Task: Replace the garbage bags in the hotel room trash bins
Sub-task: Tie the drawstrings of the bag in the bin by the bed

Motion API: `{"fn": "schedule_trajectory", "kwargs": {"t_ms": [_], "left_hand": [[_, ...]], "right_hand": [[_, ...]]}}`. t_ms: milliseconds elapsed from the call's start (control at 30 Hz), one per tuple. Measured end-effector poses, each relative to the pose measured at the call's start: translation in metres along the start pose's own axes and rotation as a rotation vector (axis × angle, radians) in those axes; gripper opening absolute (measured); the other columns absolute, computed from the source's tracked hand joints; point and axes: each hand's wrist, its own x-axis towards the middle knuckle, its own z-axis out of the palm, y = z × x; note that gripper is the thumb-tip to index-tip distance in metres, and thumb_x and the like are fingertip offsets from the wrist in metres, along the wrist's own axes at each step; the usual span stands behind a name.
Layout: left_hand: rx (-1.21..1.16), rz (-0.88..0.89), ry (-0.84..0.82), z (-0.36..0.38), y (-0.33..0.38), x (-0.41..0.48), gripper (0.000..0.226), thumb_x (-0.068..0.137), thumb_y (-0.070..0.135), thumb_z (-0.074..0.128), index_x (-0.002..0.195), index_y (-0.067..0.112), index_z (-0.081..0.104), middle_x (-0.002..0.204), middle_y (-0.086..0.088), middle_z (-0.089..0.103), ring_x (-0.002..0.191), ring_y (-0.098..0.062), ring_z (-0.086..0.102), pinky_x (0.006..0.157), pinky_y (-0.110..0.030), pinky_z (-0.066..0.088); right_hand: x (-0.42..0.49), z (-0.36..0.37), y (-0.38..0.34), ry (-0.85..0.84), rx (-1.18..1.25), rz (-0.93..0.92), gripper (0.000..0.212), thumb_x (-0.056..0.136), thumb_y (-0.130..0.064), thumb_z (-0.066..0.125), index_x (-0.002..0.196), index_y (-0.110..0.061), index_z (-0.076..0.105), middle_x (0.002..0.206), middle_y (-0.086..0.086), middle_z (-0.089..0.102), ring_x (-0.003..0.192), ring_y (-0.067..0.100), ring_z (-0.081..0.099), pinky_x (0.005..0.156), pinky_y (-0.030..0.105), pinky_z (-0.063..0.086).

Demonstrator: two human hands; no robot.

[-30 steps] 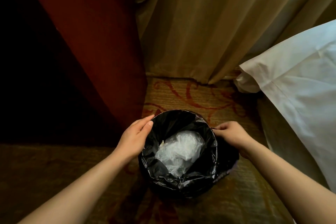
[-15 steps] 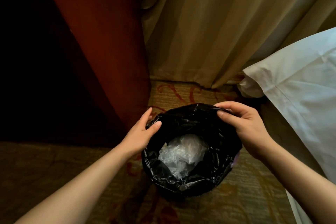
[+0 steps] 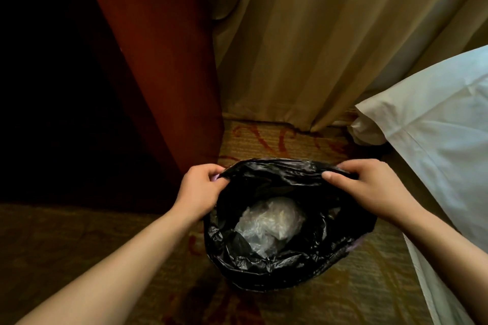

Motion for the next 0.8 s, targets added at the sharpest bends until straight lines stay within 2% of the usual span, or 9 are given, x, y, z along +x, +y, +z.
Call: {"fn": "schedule_trajectory", "kwargs": {"t_ms": [100, 167, 267, 333, 400, 467, 633, 733, 800], "left_hand": [[0.108, 0.117, 0.087, -0.011, 0.015, -0.015, 0.016, 0.081, 0.015, 0.074, 0.075, 0.027, 0.065, 0.083, 0.005, 0.061, 0.074, -0.007, 0.059, 0.067, -0.021, 0.042], [0.116, 0.046, -0.001, -0.021, 0.014, -0.02, 0.016, 0.081, 0.02, 0.076, 0.08, 0.027, 0.062, 0.084, 0.004, 0.064, 0.074, -0.012, 0.062, 0.067, -0.028, 0.046], [0.225, -0.069, -0.211, -0.037, 0.004, -0.031, 0.035, 0.076, 0.031, 0.082, 0.101, 0.029, 0.058, 0.096, 0.01, 0.064, 0.085, -0.01, 0.064, 0.07, -0.029, 0.049], [0.276, -0.081, -0.32, -0.043, -0.002, -0.04, 0.042, 0.076, 0.031, 0.082, 0.11, 0.033, 0.058, 0.103, 0.014, 0.066, 0.095, -0.006, 0.065, 0.081, -0.029, 0.053], [0.283, -0.077, -0.309, -0.046, -0.006, -0.045, 0.024, 0.08, 0.028, 0.079, 0.098, 0.035, 0.066, 0.096, 0.015, 0.071, 0.093, -0.005, 0.067, 0.086, -0.033, 0.055], [0.274, -0.087, -0.237, -0.048, -0.009, -0.045, 0.007, 0.082, 0.027, 0.077, 0.083, 0.032, 0.072, 0.082, 0.012, 0.075, 0.082, -0.007, 0.07, 0.081, -0.038, 0.057], [-0.004, -0.07, -0.101, -0.048, 0.003, -0.046, 0.012, 0.086, 0.01, 0.074, 0.076, 0.017, 0.075, 0.075, -0.001, 0.077, 0.074, -0.017, 0.073, 0.076, -0.042, 0.058], [-0.114, 0.009, -0.002, -0.047, 0.011, -0.044, 0.012, 0.086, 0.009, 0.073, 0.083, 0.02, 0.076, 0.078, 0.003, 0.077, 0.075, -0.014, 0.073, 0.074, -0.039, 0.057], [-0.112, 0.041, 0.072, -0.045, 0.011, -0.041, 0.014, 0.086, 0.013, 0.074, 0.084, 0.027, 0.075, 0.079, 0.009, 0.076, 0.075, -0.008, 0.071, 0.072, -0.032, 0.056]], "right_hand": [[-0.002, 0.002, 0.005, 0.209, 0.009, -0.015, 0.007, 0.085, -0.03, 0.074, 0.082, -0.024, 0.071, 0.08, -0.006, 0.067, 0.078, 0.016, 0.063, 0.067, 0.034, 0.045], [-0.004, 0.0, 0.006, 0.236, 0.103, 0.03, 0.01, 0.084, -0.023, 0.076, 0.087, -0.026, 0.067, 0.09, -0.004, 0.066, 0.085, 0.016, 0.06, 0.072, 0.034, 0.043], [-0.007, -0.009, 0.01, -0.056, 0.299, 0.207, 0.051, 0.077, -0.038, 0.081, 0.123, -0.031, 0.06, 0.119, -0.011, 0.062, 0.106, 0.011, 0.06, 0.091, 0.037, 0.049], [-0.012, -0.015, 0.018, -0.297, 0.408, 0.306, 0.08, 0.072, -0.038, 0.086, 0.141, -0.035, 0.046, 0.132, -0.015, 0.055, 0.114, 0.01, 0.059, 0.091, 0.033, 0.049], [-0.018, -0.019, 0.028, -0.468, 0.491, 0.34, 0.087, 0.066, -0.033, 0.092, 0.14, -0.038, 0.046, 0.127, -0.013, 0.064, 0.105, 0.013, 0.069, 0.079, 0.034, 0.056], [-0.02, -0.018, 0.036, -0.529, 0.448, 0.342, 0.074, 0.07, -0.019, 0.09, 0.132, -0.033, 0.053, 0.116, -0.007, 0.072, 0.097, 0.017, 0.073, 0.073, 0.038, 0.06], [-0.015, -0.021, 0.033, -0.414, 0.498, 0.333, 0.031, 0.081, 0.01, 0.072, 0.108, -0.003, 0.066, 0.08, 0.027, 0.072, 0.055, 0.026, 0.066, 0.042, 0.028, 0.05], [-0.006, -0.026, 0.033, -0.095, 0.727, 0.359, 0.021, 0.08, 0.011, 0.07, 0.097, 0.0, 0.065, 0.075, 0.03, 0.061, 0.041, 0.016, 0.052, 0.033, 0.022, 0.04], [-0.004, -0.023, 0.032, 0.115, 0.822, 0.335, 0.025, 0.078, 0.008, 0.073, 0.096, -0.009, 0.067, 0.087, 0.027, 0.063, 0.048, 0.016, 0.057, 0.039, 0.022, 0.045]]}}
